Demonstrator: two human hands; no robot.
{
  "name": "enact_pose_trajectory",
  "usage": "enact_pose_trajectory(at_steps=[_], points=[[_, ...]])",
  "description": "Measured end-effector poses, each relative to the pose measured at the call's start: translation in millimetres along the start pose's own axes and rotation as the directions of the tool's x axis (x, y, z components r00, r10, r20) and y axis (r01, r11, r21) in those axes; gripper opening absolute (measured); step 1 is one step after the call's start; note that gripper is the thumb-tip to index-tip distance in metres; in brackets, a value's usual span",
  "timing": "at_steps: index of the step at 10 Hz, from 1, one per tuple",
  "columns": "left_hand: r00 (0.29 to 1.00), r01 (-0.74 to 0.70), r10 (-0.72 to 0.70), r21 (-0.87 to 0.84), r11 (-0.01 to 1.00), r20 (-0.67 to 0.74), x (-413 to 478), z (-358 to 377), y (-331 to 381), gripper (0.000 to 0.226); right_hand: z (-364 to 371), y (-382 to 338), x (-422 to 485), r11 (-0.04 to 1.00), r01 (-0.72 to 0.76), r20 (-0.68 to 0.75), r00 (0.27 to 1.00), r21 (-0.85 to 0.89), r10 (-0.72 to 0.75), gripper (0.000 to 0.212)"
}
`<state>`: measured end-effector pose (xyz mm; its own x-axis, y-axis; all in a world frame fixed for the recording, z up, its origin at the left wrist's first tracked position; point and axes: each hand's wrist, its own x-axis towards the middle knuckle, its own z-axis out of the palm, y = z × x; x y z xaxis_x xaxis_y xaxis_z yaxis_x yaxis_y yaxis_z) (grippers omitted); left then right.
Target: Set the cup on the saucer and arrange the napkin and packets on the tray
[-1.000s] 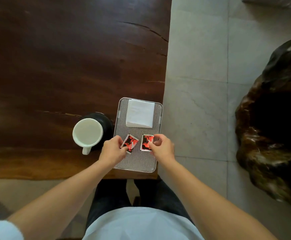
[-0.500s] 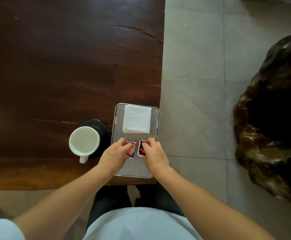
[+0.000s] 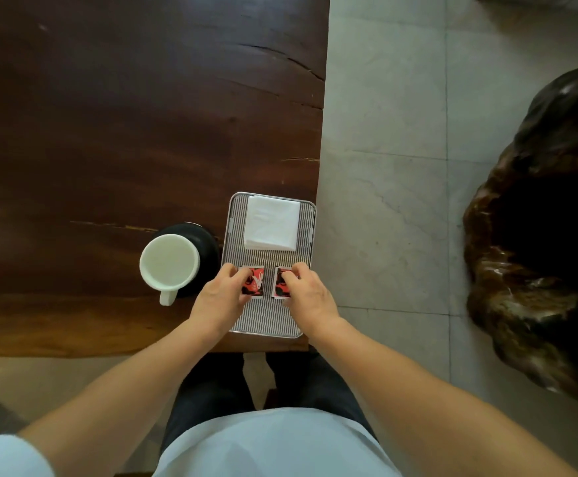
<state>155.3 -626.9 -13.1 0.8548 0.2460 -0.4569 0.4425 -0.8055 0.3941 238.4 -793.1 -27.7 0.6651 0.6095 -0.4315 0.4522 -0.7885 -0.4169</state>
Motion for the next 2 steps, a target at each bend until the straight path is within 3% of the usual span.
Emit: enact_pose_trajectory(at_steps=[2], points=[[0.994,-0.086,0.078,0.106,0.991,0.075,-9,-39,-3,0.039,-31,-9,-28,0.987,-0.146,-0.068,0.986,0.068,0.150,0.020]])
